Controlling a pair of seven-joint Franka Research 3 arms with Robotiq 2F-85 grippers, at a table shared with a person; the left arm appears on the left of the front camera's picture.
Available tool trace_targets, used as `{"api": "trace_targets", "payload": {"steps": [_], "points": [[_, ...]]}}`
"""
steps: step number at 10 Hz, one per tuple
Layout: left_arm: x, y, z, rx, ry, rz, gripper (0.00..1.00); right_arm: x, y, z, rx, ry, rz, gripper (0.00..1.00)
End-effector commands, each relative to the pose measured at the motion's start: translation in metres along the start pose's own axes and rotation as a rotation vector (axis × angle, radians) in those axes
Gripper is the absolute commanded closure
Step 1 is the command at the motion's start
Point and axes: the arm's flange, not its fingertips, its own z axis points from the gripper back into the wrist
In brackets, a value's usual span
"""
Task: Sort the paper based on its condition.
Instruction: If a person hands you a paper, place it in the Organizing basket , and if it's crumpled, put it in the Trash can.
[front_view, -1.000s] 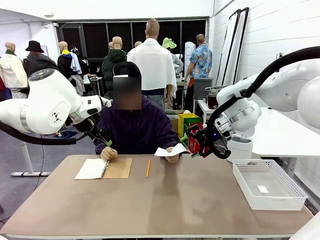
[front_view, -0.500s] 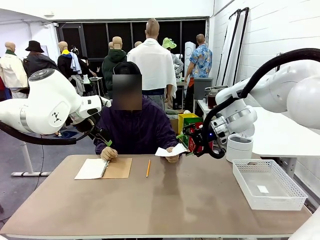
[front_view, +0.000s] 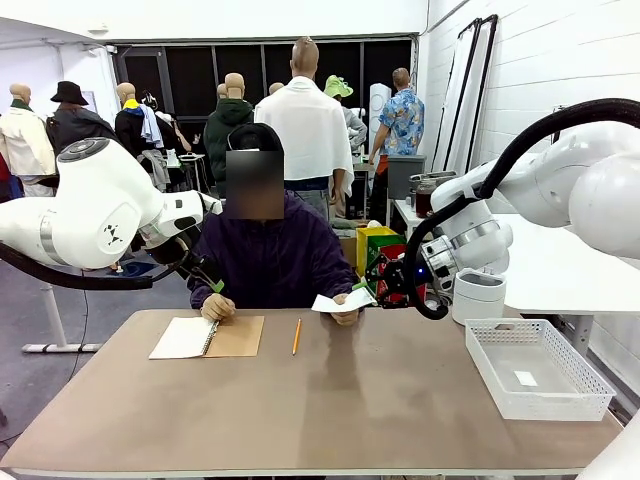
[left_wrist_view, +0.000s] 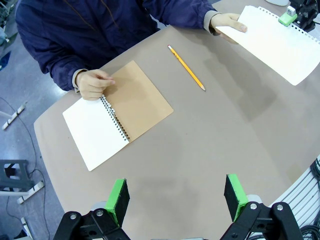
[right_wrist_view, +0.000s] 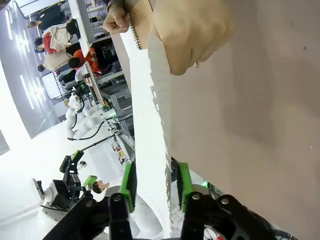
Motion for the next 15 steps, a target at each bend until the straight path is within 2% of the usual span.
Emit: {"api": "trace_targets", "payload": {"steps": [1, 2, 7, 9, 10, 12, 13, 15], "points": [[0.001, 0.0, 0.0, -0.002, 0.001, 0.0, 0.0, 0.008, 0.004, -0.002, 0.016, 0.018, -0.032, 0.96], [0.001, 0.0, 0.0, -0.002, 0.001, 0.0, 0.0, 0.009, 0.004, -0.003, 0.019, 0.022, -0.032, 1.0], [0.001, 0.0, 0.0, -0.002, 0.001, 0.0, 0.0, 0.004, 0.006, -0.002, 0.009, 0.067, 0.003, 1.0], [0.001, 0.0, 0.0, -0.002, 0.001, 0.0, 0.0, -0.007, 0.017, 0.013, 0.01, 0.067, 0.067, 1.0], [0.001, 0.0, 0.0, -0.002, 0.001, 0.0, 0.0, -0.016, 0.025, 0.028, -0.01, 0.047, 0.143, 1.0], [0.001, 0.0, 0.0, -0.002, 0.001, 0.0, 0.0, -0.039, 0.032, 0.067, -0.172, -0.055, 0.375, 1.0], [0.001, 0.0, 0.0, -0.002, 0.001, 0.0, 0.0, -0.047, 0.03, 0.088, -0.296, -0.094, 0.493, 1.0], [0.001, 0.0, 0.0, -0.002, 0.001, 0.0, 0.0, -0.052, 0.02, 0.124, -0.484, -0.106, 0.554, 1.0]]}}
